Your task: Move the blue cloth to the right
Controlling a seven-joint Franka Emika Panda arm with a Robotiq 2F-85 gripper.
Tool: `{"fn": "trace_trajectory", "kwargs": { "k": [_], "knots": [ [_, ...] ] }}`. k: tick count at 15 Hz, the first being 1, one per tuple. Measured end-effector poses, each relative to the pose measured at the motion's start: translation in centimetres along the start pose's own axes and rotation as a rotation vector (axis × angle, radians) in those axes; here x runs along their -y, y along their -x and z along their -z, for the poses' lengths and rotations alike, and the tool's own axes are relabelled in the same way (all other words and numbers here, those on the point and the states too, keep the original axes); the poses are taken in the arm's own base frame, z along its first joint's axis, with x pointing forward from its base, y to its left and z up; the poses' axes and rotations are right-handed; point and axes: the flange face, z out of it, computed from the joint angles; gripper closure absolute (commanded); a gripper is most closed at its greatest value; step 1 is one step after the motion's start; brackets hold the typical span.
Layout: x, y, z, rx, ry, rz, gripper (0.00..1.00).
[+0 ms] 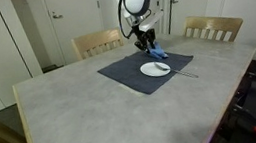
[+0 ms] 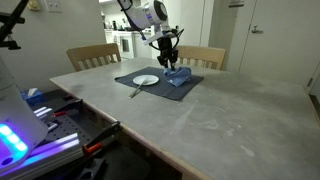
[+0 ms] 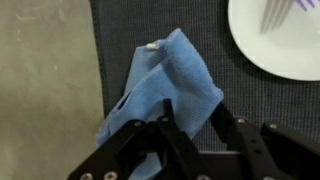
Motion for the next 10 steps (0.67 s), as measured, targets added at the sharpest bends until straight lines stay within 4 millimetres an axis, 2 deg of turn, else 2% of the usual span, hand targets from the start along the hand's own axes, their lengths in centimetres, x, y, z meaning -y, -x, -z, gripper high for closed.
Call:
{"fn": "trace_trajectory", "kwargs": {
  "k": [3, 5, 10],
  "knots": [
    [0.0, -0.6, 0.6, -0.030, -0.081, 0.031, 0.03],
    [-0.2, -1.1, 0.8, -0.059, -0.146, 0.047, 0.00],
    [-1.1, -1.8, 0.9, -0.097, -0.255, 0.072, 0.00]
  ]
}}
